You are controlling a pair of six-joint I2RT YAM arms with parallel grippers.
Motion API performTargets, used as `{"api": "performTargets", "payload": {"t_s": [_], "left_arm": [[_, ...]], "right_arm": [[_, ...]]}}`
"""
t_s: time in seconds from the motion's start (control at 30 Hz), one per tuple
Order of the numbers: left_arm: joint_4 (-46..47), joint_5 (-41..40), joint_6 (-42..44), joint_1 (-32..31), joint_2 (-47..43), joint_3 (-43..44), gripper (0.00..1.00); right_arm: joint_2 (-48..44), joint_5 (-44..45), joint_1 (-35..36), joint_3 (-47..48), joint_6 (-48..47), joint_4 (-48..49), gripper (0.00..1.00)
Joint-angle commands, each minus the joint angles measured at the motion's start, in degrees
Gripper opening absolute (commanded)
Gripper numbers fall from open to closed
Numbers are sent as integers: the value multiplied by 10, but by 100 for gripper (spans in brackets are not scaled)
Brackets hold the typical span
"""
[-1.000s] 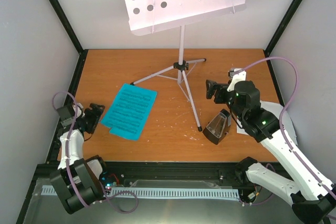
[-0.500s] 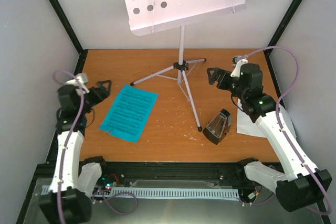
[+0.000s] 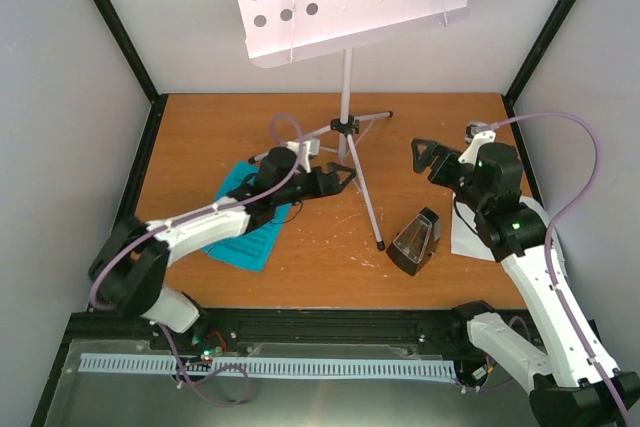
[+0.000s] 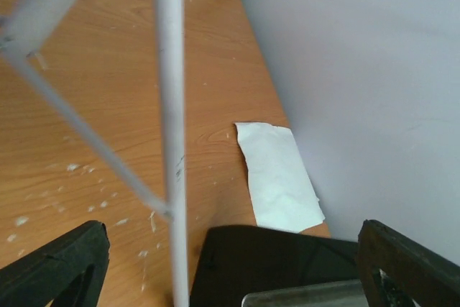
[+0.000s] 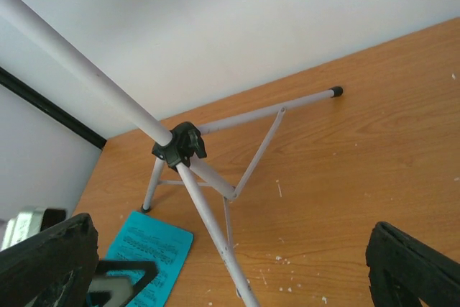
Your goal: Pack up the instrument practice props
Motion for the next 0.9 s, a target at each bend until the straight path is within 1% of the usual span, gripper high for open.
{"api": "performTargets", "payload": {"t_s": [0.0, 0.13, 0.23, 0.33, 0.5, 0.73, 0.87], "left_arm": [[62, -37, -33, -21, 79, 66, 96], [81, -34, -34, -25, 129, 83, 99], [57, -44, -15, -35, 165, 119, 99], [21, -78, 12, -50, 194, 155, 95], [8, -114, 25, -57, 222, 177, 89], [-3, -126, 48, -58, 257, 211, 73], [-12, -137, 67, -58, 262, 216, 57]], "right_arm": [[-20, -4, -4, -26, 31, -23, 100], [-36, 3, -3, -39, 28, -34, 100], [-42, 22, -3, -41, 19, -41, 100], [-40, 33, -4, -38, 7, -42, 100], [-31, 45, -3, -25, -5, -46, 100], [-27, 59, -3, -30, -13, -38, 100], [-23, 74, -4, -38, -15, -33, 100]]}}
